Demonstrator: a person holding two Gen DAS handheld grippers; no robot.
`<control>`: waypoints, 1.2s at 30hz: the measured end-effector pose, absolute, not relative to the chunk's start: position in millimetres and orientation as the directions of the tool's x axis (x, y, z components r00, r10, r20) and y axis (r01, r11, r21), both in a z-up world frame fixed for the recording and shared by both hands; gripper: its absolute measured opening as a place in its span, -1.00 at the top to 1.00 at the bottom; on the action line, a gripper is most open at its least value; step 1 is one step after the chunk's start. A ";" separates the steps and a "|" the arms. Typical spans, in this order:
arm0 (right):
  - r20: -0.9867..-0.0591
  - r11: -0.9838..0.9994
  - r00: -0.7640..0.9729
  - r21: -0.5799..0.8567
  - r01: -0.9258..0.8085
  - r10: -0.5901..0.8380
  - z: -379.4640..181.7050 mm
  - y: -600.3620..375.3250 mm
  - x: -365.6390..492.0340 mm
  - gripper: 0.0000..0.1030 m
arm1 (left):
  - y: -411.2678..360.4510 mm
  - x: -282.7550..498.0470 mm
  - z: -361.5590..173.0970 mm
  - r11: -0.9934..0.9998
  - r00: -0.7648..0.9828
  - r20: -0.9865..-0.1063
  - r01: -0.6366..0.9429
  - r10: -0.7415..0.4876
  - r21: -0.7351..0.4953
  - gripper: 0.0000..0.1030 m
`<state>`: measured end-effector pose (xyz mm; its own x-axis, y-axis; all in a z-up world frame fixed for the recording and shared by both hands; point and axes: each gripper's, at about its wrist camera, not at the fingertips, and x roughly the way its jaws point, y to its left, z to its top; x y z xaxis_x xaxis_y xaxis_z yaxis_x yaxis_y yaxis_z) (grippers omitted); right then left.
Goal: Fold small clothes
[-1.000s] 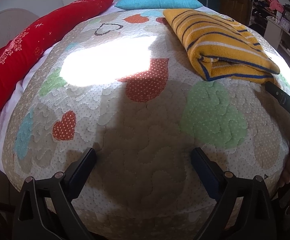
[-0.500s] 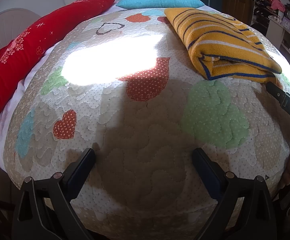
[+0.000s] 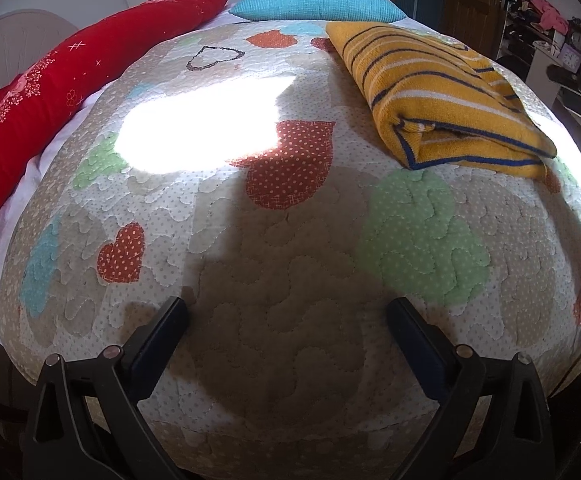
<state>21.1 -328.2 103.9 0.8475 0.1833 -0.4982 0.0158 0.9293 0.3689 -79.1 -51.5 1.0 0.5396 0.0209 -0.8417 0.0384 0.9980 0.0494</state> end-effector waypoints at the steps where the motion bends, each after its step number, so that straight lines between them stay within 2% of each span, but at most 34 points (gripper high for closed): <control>1: -0.499 0.926 0.838 0.378 -0.020 0.222 108.7 -324.3 38.7 0.43 | -50.2 -80.2 3.0 0.999 0.543 -0.840 0.040 0.003 0.030 -0.95; 6: -0.592 0.922 0.752 0.383 -0.053 0.289 100.8 -298.6 130.6 0.44 | -46.2 -89.9 21.7 0.999 0.601 -0.798 0.054 -0.038 -0.007 -0.94; 9: -0.724 0.945 0.656 0.325 0.049 0.215 61.9 -297.8 171.0 0.42 | -40.4 -93.3 30.6 0.998 0.627 -0.778 0.055 -0.037 -0.003 -0.94; 12: -0.716 0.947 0.677 0.308 0.089 0.169 70.6 -299.2 165.3 0.39 | -28.6 -92.8 33.2 0.999 0.642 -0.766 0.037 -0.033 -0.013 -0.94; 13: -0.701 0.954 0.698 0.286 0.086 0.147 80.3 -293.0 158.5 0.29 | -24.9 -91.5 32.8 1.000 0.643 -0.765 0.025 -0.027 -0.014 -0.94; 14: -0.677 0.962 0.720 0.268 0.051 0.151 90.3 -282.2 151.5 0.29 | -22.3 -90.3 32.2 1.000 0.645 -0.764 0.014 -0.020 -0.014 -0.94; 18: -0.610 0.949 0.732 0.261 -0.176 0.303 113.2 -228.5 132.3 0.29 | -15.7 -87.5 32.8 0.999 0.639 -0.769 -0.011 -0.023 -0.039 -0.94; 20: -0.625 0.933 0.694 0.268 -0.240 0.358 103.7 -202.8 133.3 0.29 | -14.5 -90.7 34.7 0.999 0.643 -0.766 -0.010 -0.026 -0.043 -0.94; 21: -0.653 0.939 0.676 0.247 -0.237 0.342 92.8 -192.3 136.6 0.21 | -14.1 -92.0 35.8 0.999 0.647 -0.762 -0.009 -0.023 -0.037 -0.94; 23: -0.704 0.952 0.642 0.200 -0.232 0.304 69.6 -178.9 144.8 0.19 | -13.2 -94.0 38.6 1.000 0.655 -0.755 -0.008 -0.015 -0.027 -0.94; 26: -0.663 0.947 0.676 0.231 -0.225 0.323 80.0 -188.9 132.1 0.17 | -9.2 -97.6 44.2 1.000 0.679 -0.734 -0.015 0.003 -0.011 -0.94; 27: -0.635 0.938 0.692 0.268 -0.220 0.344 85.4 -198.2 125.4 0.05 | -7.6 -98.4 45.5 1.000 0.688 -0.725 -0.022 0.011 -0.006 -0.95; 28: -0.608 0.935 0.716 0.290 -0.204 0.345 88.0 -207.7 117.2 -0.16 | -6.2 -98.9 46.4 1.000 0.697 -0.717 -0.029 0.018 -0.003 -0.94; 30: -0.590 0.948 0.755 0.291 -0.131 0.285 83.8 -228.8 105.2 -0.43 | -4.2 -99.7 48.1 0.999 0.714 -0.700 -0.047 0.034 0.000 -0.94; 32: -0.659 0.962 0.717 0.267 -0.057 0.226 62.9 -246.4 105.9 -0.47 | -4.6 -101.4 51.8 0.998 0.733 -0.678 -0.062 0.054 0.012 -0.94; 34: -0.652 0.959 0.721 0.277 -0.062 0.235 57.9 -262.1 94.0 -0.47 | -6.0 -105.0 60.2 0.996 0.766 -0.637 -0.085 0.091 0.041 -0.95; 36: -0.648 0.962 0.731 0.270 -0.042 0.214 63.7 -270.7 74.7 -0.48 | -7.3 -113.4 73.1 0.987 0.821 -0.548 -0.133 0.161 0.090 -0.96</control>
